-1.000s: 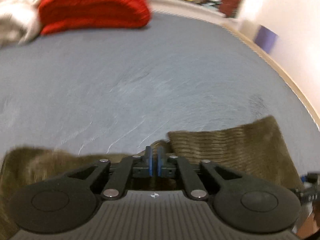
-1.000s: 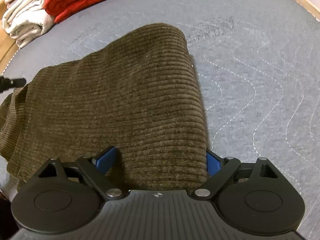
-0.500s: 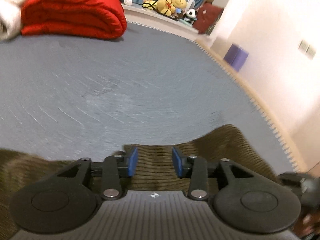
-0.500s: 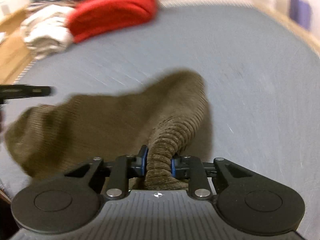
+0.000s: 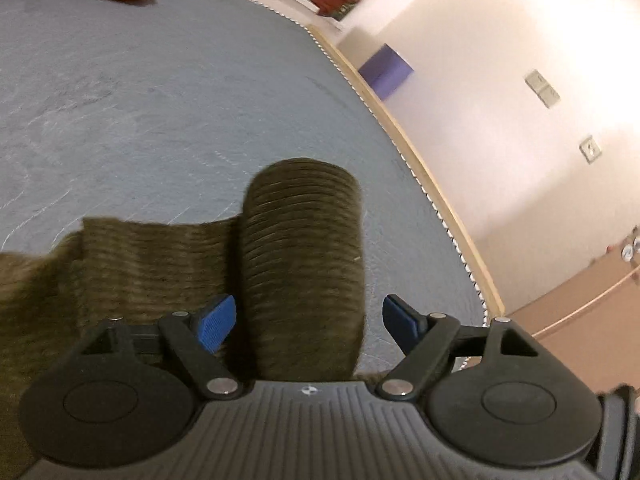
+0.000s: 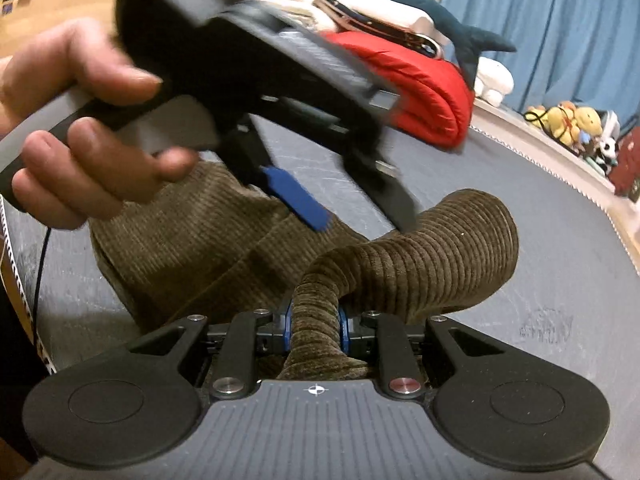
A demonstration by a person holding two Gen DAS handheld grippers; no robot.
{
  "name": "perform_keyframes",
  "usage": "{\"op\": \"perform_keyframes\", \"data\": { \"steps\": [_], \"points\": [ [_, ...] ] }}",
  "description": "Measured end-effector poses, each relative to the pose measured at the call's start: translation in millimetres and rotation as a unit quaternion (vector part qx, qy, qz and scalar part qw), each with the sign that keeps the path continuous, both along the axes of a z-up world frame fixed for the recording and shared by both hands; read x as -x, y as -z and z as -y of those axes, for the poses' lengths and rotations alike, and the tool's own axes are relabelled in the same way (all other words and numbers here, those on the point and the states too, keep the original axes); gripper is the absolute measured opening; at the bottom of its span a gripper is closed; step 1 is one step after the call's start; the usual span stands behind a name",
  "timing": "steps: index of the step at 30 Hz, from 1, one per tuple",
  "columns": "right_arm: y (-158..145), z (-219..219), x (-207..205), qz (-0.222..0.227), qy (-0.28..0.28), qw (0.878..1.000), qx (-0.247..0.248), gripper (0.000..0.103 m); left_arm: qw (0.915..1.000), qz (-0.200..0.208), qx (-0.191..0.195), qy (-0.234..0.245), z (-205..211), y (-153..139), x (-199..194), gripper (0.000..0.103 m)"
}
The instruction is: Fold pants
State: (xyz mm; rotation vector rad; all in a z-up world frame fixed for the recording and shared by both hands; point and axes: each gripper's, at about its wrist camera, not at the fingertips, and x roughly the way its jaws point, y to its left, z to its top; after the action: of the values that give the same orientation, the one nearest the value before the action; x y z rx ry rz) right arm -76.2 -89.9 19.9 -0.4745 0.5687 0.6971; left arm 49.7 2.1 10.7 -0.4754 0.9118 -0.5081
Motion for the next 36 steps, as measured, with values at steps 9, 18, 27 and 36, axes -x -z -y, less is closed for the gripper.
{"op": "perform_keyframes", "data": {
  "steps": [9, 18, 27, 36],
  "points": [
    [6, -34, 23, 0.018, -0.033, 0.999, 0.028, 0.022, 0.9936, 0.033, -0.106, -0.023, 15, 5, -17, 0.031],
    [-40, -40, 25, -0.033, -0.120, 0.984, -0.127, 0.042, 0.9784, 0.056, -0.100, -0.172, -125, -33, 31, 0.018],
    [-40, -42, -34, -0.170, -0.058, 0.956, -0.234, 0.090, 0.8979, -0.038, -0.098, -0.427, -299, 0, 110, 0.066],
    [45, -71, -87, -0.334, 0.064, 0.915, -0.215, 0.091, 0.9261, -0.112, -0.038, -0.358, -328, 51, 101, 0.086]
  ]
}}
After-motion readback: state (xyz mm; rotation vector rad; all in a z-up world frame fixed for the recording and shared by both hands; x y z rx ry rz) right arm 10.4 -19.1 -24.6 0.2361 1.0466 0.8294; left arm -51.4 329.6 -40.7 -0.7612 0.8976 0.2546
